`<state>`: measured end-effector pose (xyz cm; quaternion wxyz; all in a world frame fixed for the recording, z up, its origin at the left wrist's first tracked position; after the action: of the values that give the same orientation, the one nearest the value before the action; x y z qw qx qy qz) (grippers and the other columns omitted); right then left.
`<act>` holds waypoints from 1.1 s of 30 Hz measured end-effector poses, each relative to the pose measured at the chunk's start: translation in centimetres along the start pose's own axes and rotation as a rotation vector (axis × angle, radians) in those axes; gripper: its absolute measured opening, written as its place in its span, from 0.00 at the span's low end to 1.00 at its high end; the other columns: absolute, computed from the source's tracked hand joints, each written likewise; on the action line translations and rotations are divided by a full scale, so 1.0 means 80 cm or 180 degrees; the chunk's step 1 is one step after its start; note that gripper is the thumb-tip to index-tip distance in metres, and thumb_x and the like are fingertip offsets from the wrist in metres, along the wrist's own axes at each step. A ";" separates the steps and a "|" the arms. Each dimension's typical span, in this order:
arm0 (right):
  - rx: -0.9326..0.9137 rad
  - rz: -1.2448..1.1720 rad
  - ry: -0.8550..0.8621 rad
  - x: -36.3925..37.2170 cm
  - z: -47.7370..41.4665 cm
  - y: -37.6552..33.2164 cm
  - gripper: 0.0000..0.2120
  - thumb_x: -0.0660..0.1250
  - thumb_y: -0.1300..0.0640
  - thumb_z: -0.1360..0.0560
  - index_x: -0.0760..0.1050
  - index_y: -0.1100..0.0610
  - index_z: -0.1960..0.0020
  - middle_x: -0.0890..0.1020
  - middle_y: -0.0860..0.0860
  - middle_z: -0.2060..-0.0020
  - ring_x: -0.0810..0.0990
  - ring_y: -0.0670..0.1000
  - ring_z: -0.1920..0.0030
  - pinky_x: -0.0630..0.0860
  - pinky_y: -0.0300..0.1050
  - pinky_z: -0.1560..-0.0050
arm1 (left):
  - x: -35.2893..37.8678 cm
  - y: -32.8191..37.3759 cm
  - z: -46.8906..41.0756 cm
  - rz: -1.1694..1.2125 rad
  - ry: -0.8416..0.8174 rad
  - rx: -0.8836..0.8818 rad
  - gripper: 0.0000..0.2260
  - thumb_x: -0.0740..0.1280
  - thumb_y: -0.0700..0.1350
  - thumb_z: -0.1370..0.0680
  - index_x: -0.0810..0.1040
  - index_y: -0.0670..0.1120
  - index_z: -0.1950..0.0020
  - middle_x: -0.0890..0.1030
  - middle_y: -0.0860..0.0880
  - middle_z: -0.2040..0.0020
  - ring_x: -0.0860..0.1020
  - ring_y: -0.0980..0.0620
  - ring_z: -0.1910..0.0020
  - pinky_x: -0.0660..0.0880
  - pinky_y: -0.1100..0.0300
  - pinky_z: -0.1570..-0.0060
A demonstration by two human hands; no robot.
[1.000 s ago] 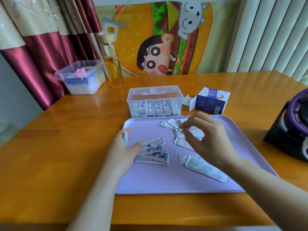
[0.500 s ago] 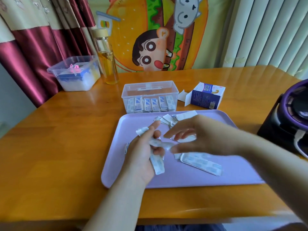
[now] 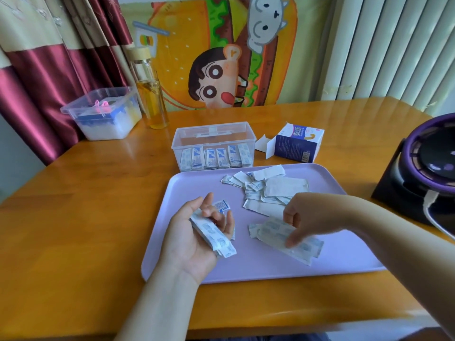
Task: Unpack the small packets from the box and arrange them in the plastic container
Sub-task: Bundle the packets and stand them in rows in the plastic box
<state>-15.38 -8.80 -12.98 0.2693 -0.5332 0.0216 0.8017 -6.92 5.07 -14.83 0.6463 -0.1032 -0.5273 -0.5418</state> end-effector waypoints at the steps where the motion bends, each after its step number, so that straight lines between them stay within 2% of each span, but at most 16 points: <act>1: 0.0003 -0.0051 0.0009 -0.001 0.000 0.003 0.16 0.74 0.44 0.33 0.79 0.54 0.54 0.77 0.45 0.66 0.72 0.46 0.64 0.67 0.40 0.62 | -0.001 0.000 0.000 0.0045 0.0013 -0.0020 0.16 0.63 0.45 0.23 0.74 0.41 0.37 0.69 0.50 0.71 0.70 0.55 0.71 0.80 0.54 0.58; 3: 0.0012 -0.0184 0.0089 -0.005 0.002 0.008 0.11 0.73 0.45 0.32 0.75 0.50 0.63 0.74 0.42 0.71 0.70 0.43 0.69 0.64 0.36 0.66 | -0.001 -0.003 0.001 0.0125 -0.0023 -0.0091 0.17 0.64 0.46 0.24 0.74 0.41 0.37 0.72 0.48 0.69 0.72 0.54 0.73 0.80 0.52 0.58; 5: 0.0021 -0.0251 0.0180 -0.010 0.004 0.011 0.14 0.73 0.46 0.32 0.71 0.49 0.69 0.71 0.43 0.75 0.67 0.42 0.72 0.61 0.35 0.69 | 0.001 -0.005 0.002 0.0159 -0.0111 -0.0160 0.17 0.64 0.45 0.25 0.74 0.41 0.38 0.74 0.46 0.65 0.72 0.54 0.74 0.80 0.57 0.64; 7: 0.0009 -0.0337 0.0258 -0.017 0.007 0.015 0.12 0.73 0.45 0.32 0.74 0.50 0.66 0.74 0.42 0.74 0.69 0.42 0.72 0.63 0.35 0.69 | 0.004 -0.009 0.003 0.0135 -0.0141 -0.0225 0.17 0.64 0.42 0.27 0.74 0.41 0.38 0.74 0.46 0.63 0.68 0.56 0.76 0.74 0.66 0.73; 10: 0.0025 -0.0727 0.0467 -0.035 0.014 0.008 0.12 0.74 0.44 0.33 0.76 0.47 0.55 0.79 0.42 0.69 0.74 0.42 0.69 0.68 0.31 0.68 | 0.004 -0.013 -0.001 -0.0083 -0.0087 -0.0127 0.14 0.61 0.42 0.22 0.75 0.42 0.37 0.74 0.51 0.66 0.62 0.59 0.79 0.65 0.70 0.80; 12: -0.0186 -0.1363 0.0802 -0.050 0.017 -0.013 0.14 0.75 0.45 0.34 0.76 0.49 0.53 0.77 0.42 0.74 0.71 0.41 0.74 0.64 0.28 0.73 | 0.004 -0.017 -0.005 -0.0162 -0.0095 0.0020 0.16 0.60 0.48 0.21 0.75 0.43 0.36 0.75 0.53 0.68 0.64 0.60 0.79 0.66 0.71 0.79; 14: -0.0499 -0.2149 0.0960 -0.053 0.021 -0.044 0.14 0.75 0.48 0.34 0.75 0.49 0.52 0.74 0.43 0.78 0.68 0.41 0.77 0.62 0.30 0.74 | 0.008 -0.024 -0.006 -0.0196 -0.0132 0.0063 0.21 0.61 0.55 0.22 0.75 0.43 0.36 0.79 0.53 0.65 0.72 0.59 0.75 0.74 0.70 0.73; 16: -0.0809 -0.2392 0.1009 -0.044 0.021 -0.079 0.17 0.77 0.51 0.34 0.75 0.49 0.49 0.72 0.44 0.79 0.66 0.41 0.77 0.61 0.31 0.75 | 0.017 -0.037 -0.002 -0.0233 -0.0277 -0.0073 0.27 0.58 0.62 0.25 0.77 0.43 0.38 0.84 0.47 0.56 0.82 0.51 0.64 0.81 0.61 0.62; 19: -0.0977 -0.1977 0.1395 -0.032 0.019 -0.109 0.27 0.79 0.47 0.39 0.74 0.49 0.43 0.72 0.46 0.78 0.68 0.43 0.76 0.63 0.33 0.74 | 0.010 -0.043 0.003 -0.0123 -0.0157 -0.0208 0.27 0.61 0.66 0.28 0.79 0.44 0.45 0.83 0.47 0.55 0.83 0.49 0.55 0.80 0.53 0.52; 21: -0.0924 -0.1967 0.1636 -0.041 0.021 -0.100 0.26 0.79 0.45 0.40 0.75 0.50 0.46 0.71 0.45 0.79 0.68 0.42 0.77 0.63 0.31 0.74 | 0.005 -0.041 0.006 -0.0074 -0.0083 -0.0228 0.19 0.67 0.58 0.28 0.79 0.44 0.49 0.82 0.48 0.56 0.82 0.50 0.56 0.79 0.54 0.50; 23: -0.0722 -0.1834 0.1720 -0.053 0.022 -0.077 0.20 0.77 0.43 0.38 0.75 0.51 0.53 0.71 0.45 0.78 0.68 0.42 0.77 0.62 0.33 0.75 | -0.003 -0.037 0.006 -0.0011 0.0004 -0.0200 0.10 0.68 0.46 0.27 0.80 0.42 0.50 0.82 0.47 0.59 0.82 0.52 0.62 0.79 0.57 0.54; 25: -0.0360 -0.0993 0.1438 -0.045 0.020 -0.055 0.17 0.74 0.40 0.36 0.75 0.50 0.56 0.74 0.44 0.70 0.71 0.41 0.71 0.63 0.34 0.72 | -0.009 -0.029 0.006 0.0065 0.0108 -0.0106 0.10 0.66 0.40 0.25 0.80 0.41 0.45 0.81 0.48 0.62 0.80 0.55 0.70 0.80 0.63 0.62; 27: -0.0042 -0.0154 0.0868 -0.016 0.015 -0.037 0.20 0.73 0.39 0.35 0.76 0.53 0.53 0.78 0.46 0.61 0.74 0.42 0.63 0.67 0.37 0.67 | -0.011 -0.012 0.004 0.0098 0.0154 0.0054 0.12 0.62 0.40 0.22 0.77 0.42 0.39 0.79 0.51 0.64 0.74 0.59 0.77 0.74 0.70 0.74; 30: 0.0088 0.0035 0.0452 0.010 0.014 -0.027 0.26 0.74 0.42 0.35 0.78 0.62 0.49 0.82 0.56 0.53 0.79 0.55 0.54 0.68 0.44 0.62 | -0.009 0.008 0.001 0.0059 0.0080 0.0203 0.13 0.59 0.41 0.20 0.75 0.44 0.37 0.76 0.53 0.66 0.65 0.61 0.80 0.67 0.72 0.79; 33: 0.0132 -0.0105 0.0243 0.012 0.012 -0.026 0.25 0.75 0.45 0.34 0.78 0.64 0.48 0.81 0.59 0.54 0.74 0.53 0.61 0.66 0.43 0.63 | -0.003 0.016 0.003 -0.0031 -0.0037 0.0282 0.13 0.59 0.41 0.20 0.76 0.44 0.38 0.75 0.53 0.67 0.64 0.61 0.79 0.67 0.72 0.79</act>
<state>-15.51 -6.37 -12.88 0.2924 -0.5580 0.0397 0.7756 -6.00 5.85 -14.38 0.6446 -0.0749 -0.5550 -0.5204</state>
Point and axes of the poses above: each hand's wrist, its own z-axis away from the middle knuckle, its own x-axis out of the palm, y = z × x, the point moved 10 cm from there along -z, towards the middle knuckle
